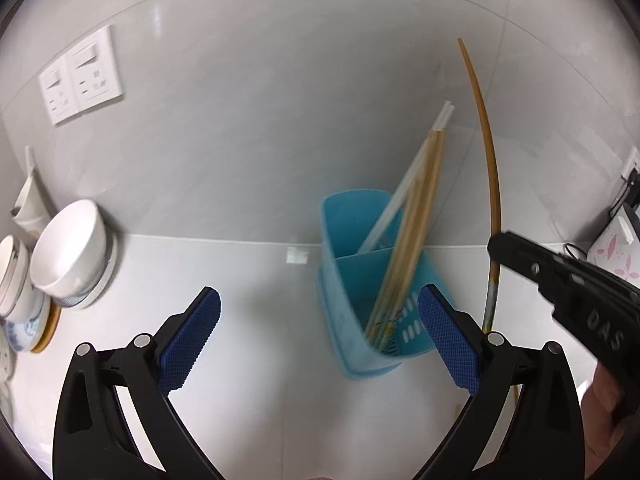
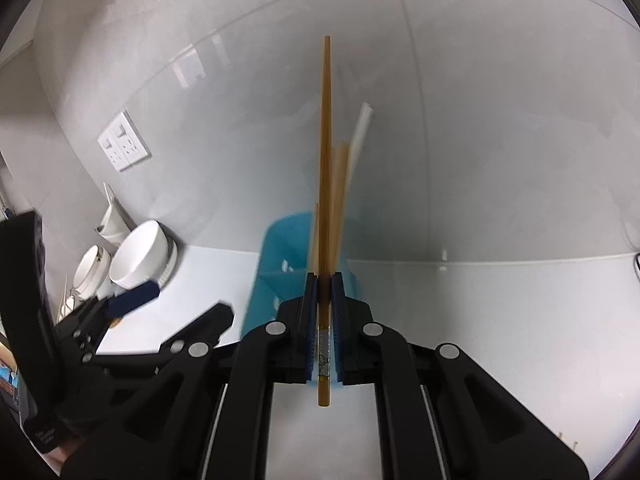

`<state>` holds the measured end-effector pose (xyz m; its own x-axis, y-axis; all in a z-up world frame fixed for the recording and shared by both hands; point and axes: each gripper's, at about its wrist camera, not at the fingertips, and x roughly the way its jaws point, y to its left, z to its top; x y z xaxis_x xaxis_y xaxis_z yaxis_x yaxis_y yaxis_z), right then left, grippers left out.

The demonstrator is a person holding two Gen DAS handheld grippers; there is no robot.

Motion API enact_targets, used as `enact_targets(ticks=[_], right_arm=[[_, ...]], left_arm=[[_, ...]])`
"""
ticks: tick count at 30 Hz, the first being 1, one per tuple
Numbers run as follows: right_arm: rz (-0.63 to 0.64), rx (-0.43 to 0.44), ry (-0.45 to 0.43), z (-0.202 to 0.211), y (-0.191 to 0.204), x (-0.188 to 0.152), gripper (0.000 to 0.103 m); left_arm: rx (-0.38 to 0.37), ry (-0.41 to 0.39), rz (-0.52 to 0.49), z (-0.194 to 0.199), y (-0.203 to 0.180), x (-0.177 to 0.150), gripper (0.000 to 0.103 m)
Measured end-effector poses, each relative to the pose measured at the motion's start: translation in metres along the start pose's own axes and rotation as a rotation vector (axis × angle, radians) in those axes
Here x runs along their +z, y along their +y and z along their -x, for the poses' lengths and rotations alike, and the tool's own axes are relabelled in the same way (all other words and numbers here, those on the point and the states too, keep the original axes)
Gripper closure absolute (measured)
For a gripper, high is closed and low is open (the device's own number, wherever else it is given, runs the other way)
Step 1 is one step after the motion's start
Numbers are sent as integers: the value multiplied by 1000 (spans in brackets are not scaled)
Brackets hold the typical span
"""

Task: Organize utensils
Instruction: 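Lower the patterned chopstick into the holder and open the right tool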

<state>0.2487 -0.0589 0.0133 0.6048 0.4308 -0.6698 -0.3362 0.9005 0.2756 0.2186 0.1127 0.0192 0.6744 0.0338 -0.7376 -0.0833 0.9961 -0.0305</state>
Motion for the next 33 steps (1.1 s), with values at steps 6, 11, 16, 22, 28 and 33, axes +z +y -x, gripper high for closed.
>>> enact_targets(ticks=[6, 11, 16, 22, 28, 33], right_arm=[[-10, 17, -14, -16, 8, 5, 97], [-17, 42, -39, -22, 10, 3, 97], [-25, 58, -47, -25, 14, 7, 97], [-11, 47, -37, -37, 16, 12, 97], [-4, 26, 6, -54, 12, 1, 97], [7, 12, 38, -65, 12, -6, 95]], left_arm=[[37, 26, 38, 1, 25, -5, 6], [54, 45, 61, -4, 41, -5, 6], [53, 57, 76, -7, 46, -7, 6], [56, 54, 85, -12, 53, -5, 6], [39, 50, 108, -18, 60, -8, 6], [33, 45, 118, -22, 61, -12, 6]])
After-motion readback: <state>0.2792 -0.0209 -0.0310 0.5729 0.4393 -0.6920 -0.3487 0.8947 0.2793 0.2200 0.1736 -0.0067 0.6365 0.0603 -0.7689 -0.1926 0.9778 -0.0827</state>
